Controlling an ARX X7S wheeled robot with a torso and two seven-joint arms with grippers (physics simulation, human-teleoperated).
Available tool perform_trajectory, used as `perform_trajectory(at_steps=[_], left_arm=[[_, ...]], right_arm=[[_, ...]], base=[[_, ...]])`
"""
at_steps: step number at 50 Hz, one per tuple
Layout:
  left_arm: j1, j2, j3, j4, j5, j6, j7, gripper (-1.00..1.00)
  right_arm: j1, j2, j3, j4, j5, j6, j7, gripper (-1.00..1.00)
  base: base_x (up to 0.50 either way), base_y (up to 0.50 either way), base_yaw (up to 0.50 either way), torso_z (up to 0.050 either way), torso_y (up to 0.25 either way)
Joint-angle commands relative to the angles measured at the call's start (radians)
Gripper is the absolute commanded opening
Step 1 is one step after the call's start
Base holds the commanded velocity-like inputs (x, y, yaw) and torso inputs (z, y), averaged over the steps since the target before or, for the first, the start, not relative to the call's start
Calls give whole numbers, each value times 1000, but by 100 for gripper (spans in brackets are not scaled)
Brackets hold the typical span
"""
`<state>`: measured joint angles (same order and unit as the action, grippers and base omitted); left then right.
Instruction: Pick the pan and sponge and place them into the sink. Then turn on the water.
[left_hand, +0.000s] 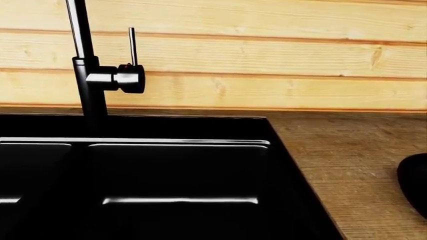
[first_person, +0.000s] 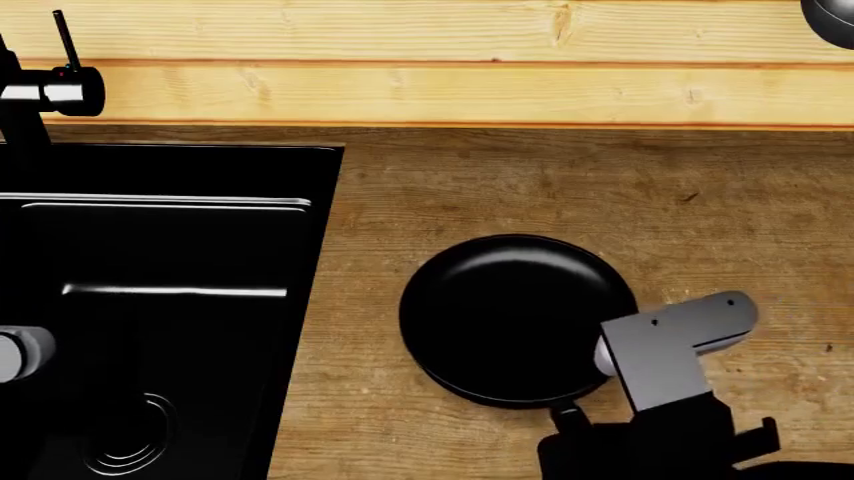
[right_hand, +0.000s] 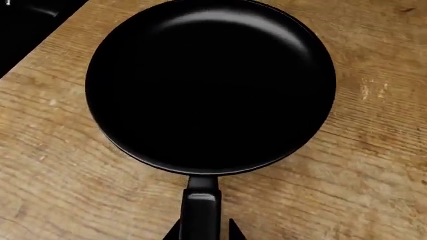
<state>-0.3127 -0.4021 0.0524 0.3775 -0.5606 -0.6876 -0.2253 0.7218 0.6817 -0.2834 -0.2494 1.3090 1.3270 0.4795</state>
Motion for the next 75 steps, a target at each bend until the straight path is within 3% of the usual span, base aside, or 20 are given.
perform_trajectory(at_steps=[1,14,38,75], left_arm=[[3,-12,-11,8,-13,-2,2,100],[2,-18,-15,23,-20,-9,-6,100],[2,-23,-16,28,-28,-8,-14,100],[5,-21,-12,22,-29,12,-22,100]], right_arm=[[23,32,4,-69,-87,-86,-35,-100],[-35,75,38,-173,-217,-290,-128,-100],[-91,94,40,-204,-194,-298,-132,-100],[-115,92,17,-194,-217,-323,-142,-100]], base=[[0,0,0,0,10],[0,0,0,0,2],[0,0,0,0,1],[0,489,0,0,2]])
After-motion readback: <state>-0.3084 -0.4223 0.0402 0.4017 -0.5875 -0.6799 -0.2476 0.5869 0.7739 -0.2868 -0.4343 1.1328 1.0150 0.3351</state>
